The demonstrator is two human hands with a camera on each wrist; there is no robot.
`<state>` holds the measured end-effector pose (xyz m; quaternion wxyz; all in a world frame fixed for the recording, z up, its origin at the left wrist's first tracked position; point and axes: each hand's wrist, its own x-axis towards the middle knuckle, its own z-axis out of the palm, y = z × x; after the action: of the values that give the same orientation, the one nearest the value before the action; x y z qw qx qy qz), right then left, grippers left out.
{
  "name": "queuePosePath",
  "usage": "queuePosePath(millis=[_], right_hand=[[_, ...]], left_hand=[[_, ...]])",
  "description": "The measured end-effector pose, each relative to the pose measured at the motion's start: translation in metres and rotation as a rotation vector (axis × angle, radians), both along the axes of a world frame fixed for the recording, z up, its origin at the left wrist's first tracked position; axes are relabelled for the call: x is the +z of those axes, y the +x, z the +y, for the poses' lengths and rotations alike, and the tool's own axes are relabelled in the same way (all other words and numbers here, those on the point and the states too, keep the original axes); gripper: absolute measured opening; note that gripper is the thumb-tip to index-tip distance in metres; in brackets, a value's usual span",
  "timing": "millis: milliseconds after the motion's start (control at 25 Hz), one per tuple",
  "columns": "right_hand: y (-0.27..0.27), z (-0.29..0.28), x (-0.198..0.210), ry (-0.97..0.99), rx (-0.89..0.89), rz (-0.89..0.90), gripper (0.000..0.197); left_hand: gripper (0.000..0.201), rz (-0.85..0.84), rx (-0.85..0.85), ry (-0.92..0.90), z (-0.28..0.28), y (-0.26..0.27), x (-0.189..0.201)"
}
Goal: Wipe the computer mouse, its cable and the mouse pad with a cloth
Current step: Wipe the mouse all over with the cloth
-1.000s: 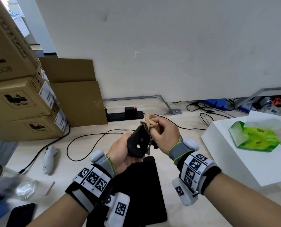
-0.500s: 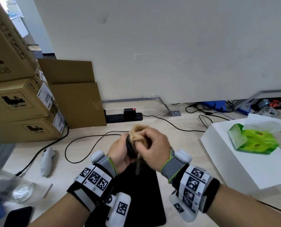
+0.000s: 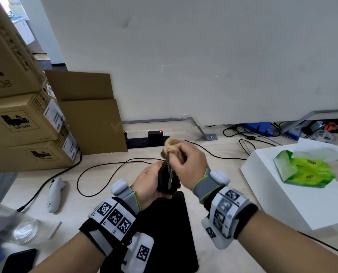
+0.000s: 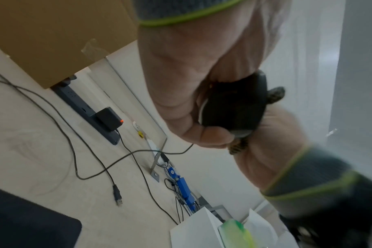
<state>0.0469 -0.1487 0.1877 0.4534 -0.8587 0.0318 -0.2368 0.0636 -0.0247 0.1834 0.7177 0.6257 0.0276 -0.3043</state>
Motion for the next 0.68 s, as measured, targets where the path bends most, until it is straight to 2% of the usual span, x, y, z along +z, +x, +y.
queuePosePath(millis=[120, 200, 280, 360, 440, 480, 520, 600, 680], right_hand=[[0.019, -0.034, -0.007, 0.006, -0.195, 0.271, 0.014], [0.010, -0.026, -0.006, 0.023, -0.167, 0.224, 0.009], [-0.006, -0.002, -0.003, 0.029, -0.042, 0.083, 0.004], [-0.017, 0.008, -0.003, -0.011, 0.062, -0.010, 0.011], [-0.009, -0.005, -0.006, -0.011, 0.025, 0.002, 0.008], [-0.002, -0.016, -0.007, 0.022, -0.034, 0.070, 0.002], [0.004, -0.027, -0.007, 0.084, -0.089, 0.169, 0.008], [0.008, -0.042, -0.008, 0.355, -0.170, 0.313, 0.022], [0.005, -0.043, -0.007, 0.639, -0.218, 0.312, 0.022]], left_hand=[[0.042, 0.068, -0.064, -0.006, -0.001, -0.007, 0.004], [0.043, 0.075, -0.046, -0.025, -0.002, -0.006, 0.005], [0.040, 0.066, 0.042, -0.028, -0.005, 0.000, 0.002], [0.038, 0.061, 0.100, -0.036, -0.005, 0.003, -0.001], [0.042, 0.062, 0.027, -0.047, -0.003, -0.001, 0.000], [0.045, 0.078, -0.016, -0.055, -0.001, -0.004, 0.000], [0.048, 0.089, -0.036, -0.059, 0.001, -0.007, 0.000], [0.054, 0.096, -0.038, -0.084, 0.004, -0.007, 0.000], [0.057, 0.096, 0.002, -0.111, 0.006, -0.003, 0.000]])
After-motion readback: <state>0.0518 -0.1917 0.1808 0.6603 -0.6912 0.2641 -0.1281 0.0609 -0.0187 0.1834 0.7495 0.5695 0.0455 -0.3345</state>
